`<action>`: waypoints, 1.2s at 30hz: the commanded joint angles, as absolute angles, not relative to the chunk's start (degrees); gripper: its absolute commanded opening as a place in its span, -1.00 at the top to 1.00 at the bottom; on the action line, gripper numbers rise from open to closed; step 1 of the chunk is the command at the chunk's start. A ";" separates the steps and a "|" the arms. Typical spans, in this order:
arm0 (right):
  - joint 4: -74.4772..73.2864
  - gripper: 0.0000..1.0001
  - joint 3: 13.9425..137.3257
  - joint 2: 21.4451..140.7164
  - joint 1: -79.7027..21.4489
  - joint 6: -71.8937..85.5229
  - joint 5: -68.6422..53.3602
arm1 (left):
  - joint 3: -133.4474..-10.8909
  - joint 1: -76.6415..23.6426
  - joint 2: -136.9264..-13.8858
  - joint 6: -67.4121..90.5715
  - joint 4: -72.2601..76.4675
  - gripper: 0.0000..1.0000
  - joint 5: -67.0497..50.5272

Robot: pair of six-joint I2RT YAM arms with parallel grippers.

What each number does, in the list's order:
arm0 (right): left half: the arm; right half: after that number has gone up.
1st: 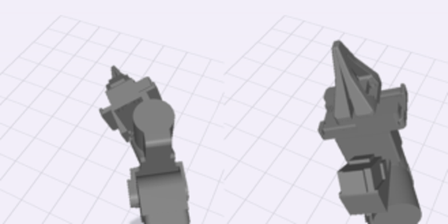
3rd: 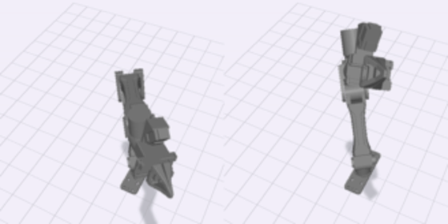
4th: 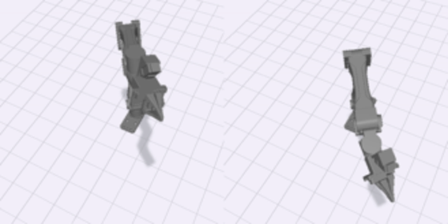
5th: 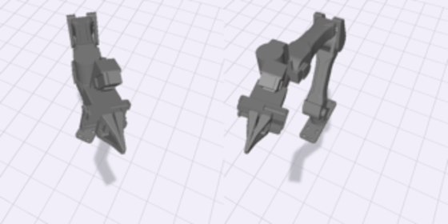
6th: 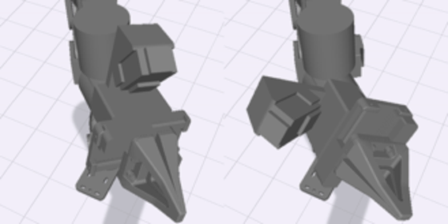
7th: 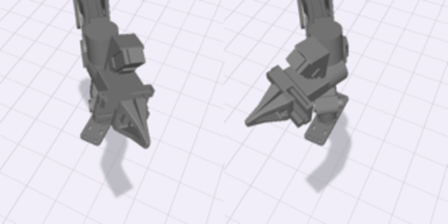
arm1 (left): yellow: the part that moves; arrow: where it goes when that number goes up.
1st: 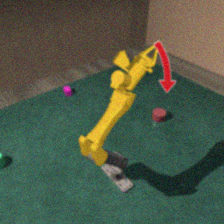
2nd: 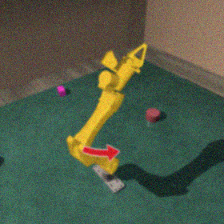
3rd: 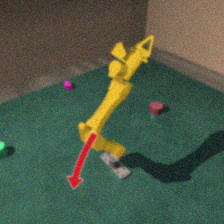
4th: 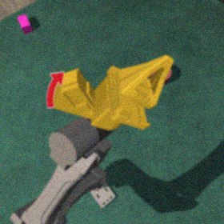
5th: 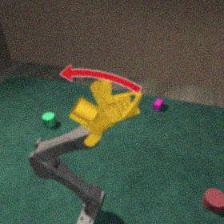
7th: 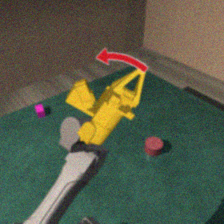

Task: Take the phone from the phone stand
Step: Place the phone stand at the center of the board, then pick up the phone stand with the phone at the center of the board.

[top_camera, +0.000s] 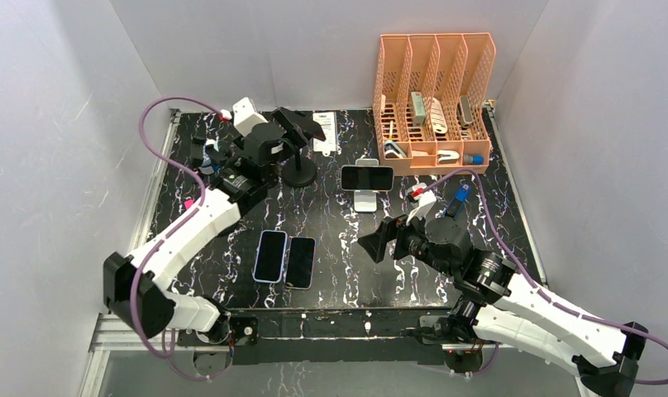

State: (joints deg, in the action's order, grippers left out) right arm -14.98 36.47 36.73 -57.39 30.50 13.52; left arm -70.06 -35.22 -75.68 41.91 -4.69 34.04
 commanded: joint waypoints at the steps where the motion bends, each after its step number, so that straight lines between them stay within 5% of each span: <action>1: -12.65 -0.97 36.80 35.48 -57.39 31.38 14.14 | -69.90 -35.07 -79.75 48.00 -0.52 -0.53 40.28; 22: -15.49 -0.97 39.08 32.52 -57.39 29.82 14.41 | -73.39 -35.07 -92.79 54.53 6.16 -0.42 40.09; 36: -17.03 -0.97 39.20 30.51 -57.38 29.44 15.53 | -76.54 -35.07 -96.16 54.01 4.85 0.10 40.01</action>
